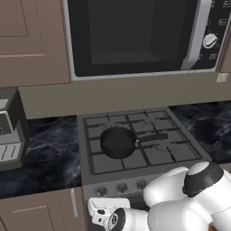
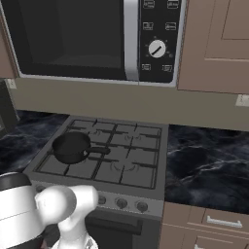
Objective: Turn off the front left burner of the stove.
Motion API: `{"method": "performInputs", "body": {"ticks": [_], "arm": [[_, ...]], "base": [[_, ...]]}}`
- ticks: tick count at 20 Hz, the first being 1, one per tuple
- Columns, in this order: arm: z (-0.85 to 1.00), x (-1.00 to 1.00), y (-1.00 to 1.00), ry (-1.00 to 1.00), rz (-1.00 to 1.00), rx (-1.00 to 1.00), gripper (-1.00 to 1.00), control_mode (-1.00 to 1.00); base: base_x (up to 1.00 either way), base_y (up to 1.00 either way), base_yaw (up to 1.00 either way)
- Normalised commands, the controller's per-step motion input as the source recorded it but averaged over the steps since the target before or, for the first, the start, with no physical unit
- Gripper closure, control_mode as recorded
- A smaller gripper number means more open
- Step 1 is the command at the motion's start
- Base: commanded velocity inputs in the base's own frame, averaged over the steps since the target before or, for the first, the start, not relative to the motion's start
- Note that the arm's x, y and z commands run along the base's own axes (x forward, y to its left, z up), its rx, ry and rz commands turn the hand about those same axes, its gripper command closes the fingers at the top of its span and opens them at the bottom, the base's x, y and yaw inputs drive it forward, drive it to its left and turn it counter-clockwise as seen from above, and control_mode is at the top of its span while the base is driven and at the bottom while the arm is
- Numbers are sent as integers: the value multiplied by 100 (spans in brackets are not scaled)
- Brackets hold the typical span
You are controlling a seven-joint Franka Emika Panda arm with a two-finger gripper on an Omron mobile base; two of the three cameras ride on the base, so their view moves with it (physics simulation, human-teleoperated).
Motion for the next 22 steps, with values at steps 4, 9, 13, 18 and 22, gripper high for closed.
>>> {"method": "performInputs", "body": {"ticks": [4, 9, 13, 18, 22], "arm": [[-5, 15, 0, 3, 0, 0, -100, -100], [-10, 11, 0, 3, 0, 0, -100, -100], [-14, 9, 0, 2, 0, -1, -100, -100], [-16, 12, 0, 2, 0, -2, -100, -100], [-12, 13, 0, 1, 0, -1, -100, -100]], "base": [[0, 0, 0], [0, 0, 0], [0, 0, 0], [0, 0, 0], [0, 0, 0]]}}
